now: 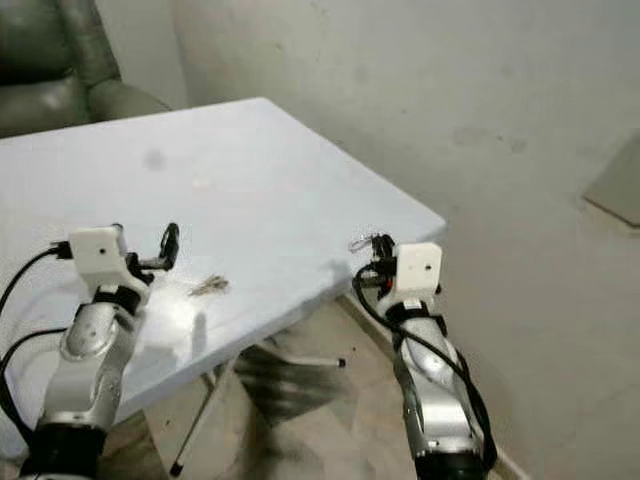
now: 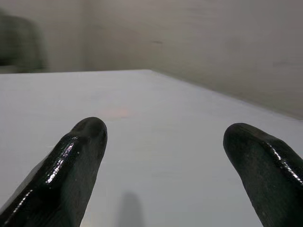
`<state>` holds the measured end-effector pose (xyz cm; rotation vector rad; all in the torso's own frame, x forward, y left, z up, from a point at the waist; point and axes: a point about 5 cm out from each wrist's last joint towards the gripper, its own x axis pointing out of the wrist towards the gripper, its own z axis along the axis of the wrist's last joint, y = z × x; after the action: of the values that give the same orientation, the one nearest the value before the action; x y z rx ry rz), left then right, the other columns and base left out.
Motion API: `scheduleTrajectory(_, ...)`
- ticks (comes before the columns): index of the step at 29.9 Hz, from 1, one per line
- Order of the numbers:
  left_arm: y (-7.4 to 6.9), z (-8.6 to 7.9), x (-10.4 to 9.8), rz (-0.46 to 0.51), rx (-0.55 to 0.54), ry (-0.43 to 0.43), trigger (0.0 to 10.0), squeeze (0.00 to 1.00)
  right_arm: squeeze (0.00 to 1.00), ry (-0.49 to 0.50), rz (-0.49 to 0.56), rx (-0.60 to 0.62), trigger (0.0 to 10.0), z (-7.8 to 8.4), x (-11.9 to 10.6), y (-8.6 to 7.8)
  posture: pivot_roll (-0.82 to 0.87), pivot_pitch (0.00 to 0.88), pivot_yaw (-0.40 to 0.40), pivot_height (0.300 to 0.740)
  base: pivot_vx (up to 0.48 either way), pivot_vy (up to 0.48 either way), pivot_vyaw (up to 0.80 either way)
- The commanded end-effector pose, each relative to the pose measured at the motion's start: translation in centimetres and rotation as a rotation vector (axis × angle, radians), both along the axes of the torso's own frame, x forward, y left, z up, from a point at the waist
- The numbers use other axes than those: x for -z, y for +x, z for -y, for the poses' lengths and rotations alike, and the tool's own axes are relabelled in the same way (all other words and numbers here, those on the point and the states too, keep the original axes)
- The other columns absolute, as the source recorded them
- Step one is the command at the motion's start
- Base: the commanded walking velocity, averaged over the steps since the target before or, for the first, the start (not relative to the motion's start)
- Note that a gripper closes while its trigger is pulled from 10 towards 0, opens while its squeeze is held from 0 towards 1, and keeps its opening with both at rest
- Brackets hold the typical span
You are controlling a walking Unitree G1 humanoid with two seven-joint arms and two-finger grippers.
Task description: Hang keys on a hook
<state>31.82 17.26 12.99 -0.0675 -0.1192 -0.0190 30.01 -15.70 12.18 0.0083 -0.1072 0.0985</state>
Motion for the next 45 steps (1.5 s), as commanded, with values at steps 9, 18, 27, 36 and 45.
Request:
scheduleTrajectory(9,0.2,-0.2,-0.5,0.003,-0.007,0.028,10.0,0.0,0.0,0.008,0.022,0.016,10.0,0.1,-0.8,0.3,0.0,0.0,-0.02,0.732,0.0,0.0,-0.77)
scheduleTrajectory(18,0.3,-0.3,-0.5,-0.011,-0.012,0.022,10.0,0.0,0.0,0.013,0.02,0.028,10.0,0.1,-0.8,0.2,-0.01,0.0,-0.013,0.732,0.0,0.0,-0.77)
scheduleTrajectory(27,0.5,-0.3,-0.4,-0.03,-0.022,0.02,10.0,0.0,0.0,0.014,0.018,0.036,10.0,0.2,-0.9,0.2,-0.01,0.0,-0.013,0.732,0.0,0.0,-0.77)
scheduleTrajectory(36,0.2,0.1,-0.1,-0.041,0.0,0.034,10.0,0.0,0.0,0.058,0.02,0.06,10.0,0.3,-0.8,0.2,-0.01,0.0,-0.013,0.732,0.0,0.0,-0.7)
scheduleTrajectory(45,-0.3,0.3,0.6,-0.079,0.006,0.037,10.0,0.0,0.0,0.091,-0.112,0.15,10.0,1.2,0.8,-0.2,-0.01,0.0,-0.007,0.732,0.0,0.0,0.0)
